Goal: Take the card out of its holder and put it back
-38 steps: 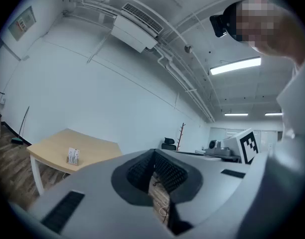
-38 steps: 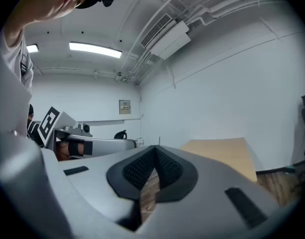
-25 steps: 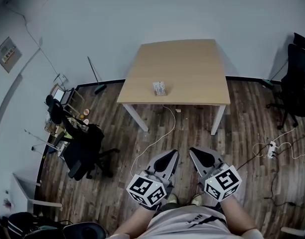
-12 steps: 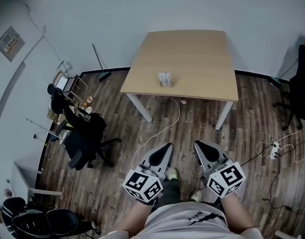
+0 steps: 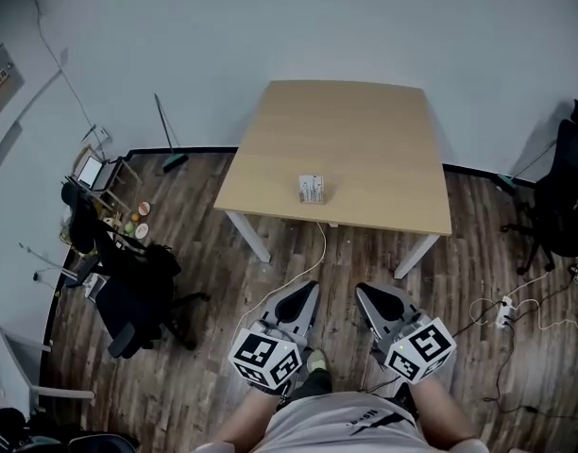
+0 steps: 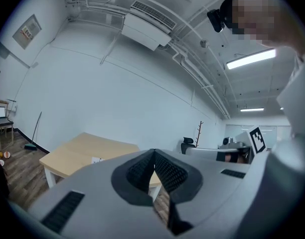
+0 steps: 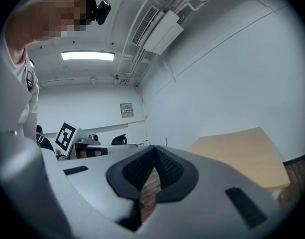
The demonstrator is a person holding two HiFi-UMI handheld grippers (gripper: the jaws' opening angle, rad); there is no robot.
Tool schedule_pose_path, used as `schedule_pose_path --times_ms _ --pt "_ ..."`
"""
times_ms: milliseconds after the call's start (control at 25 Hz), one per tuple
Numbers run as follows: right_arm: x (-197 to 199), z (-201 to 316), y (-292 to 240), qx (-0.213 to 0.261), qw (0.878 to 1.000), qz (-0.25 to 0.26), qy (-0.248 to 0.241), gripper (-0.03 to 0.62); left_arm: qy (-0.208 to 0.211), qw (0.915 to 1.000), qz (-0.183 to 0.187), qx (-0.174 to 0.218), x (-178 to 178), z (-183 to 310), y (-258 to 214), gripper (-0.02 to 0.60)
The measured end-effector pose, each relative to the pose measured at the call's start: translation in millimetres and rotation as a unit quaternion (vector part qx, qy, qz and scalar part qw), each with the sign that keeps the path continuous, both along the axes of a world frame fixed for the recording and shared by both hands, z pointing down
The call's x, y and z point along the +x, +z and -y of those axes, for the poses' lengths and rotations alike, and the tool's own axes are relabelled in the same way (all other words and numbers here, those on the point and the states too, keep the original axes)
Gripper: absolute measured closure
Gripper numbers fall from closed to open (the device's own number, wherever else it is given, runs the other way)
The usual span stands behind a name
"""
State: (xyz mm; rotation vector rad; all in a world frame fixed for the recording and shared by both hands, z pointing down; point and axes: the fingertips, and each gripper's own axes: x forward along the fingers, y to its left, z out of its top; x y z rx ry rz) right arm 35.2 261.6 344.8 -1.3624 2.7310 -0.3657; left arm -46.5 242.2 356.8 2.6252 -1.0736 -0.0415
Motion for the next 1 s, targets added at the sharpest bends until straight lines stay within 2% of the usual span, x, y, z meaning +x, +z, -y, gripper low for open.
schedule_pose_path --times_ms 200,400,760,1000 --pt "-25 52 9 -0.003 1.0 -0.004 -0.004 0.581 0.026 0.9996 0.008 0.005 -17 56 3 0.569" --pt "-41 86 24 -0.021 1.0 -0.009 -0.022 0.58 0.031 0.9995 0.005 -0.004 -34 90 11 0.569" --pt "-28 164 53 -0.032 0.999 -0.015 -0.009 0.582 0.017 0.9995 0.002 -0.026 -38 151 43 0.569" --pt "-10 236 87 -0.041 0.998 -0.03 -0.027 0.582 -0.002 0.9995 0.003 -0.033 -25 215 60 0.569"
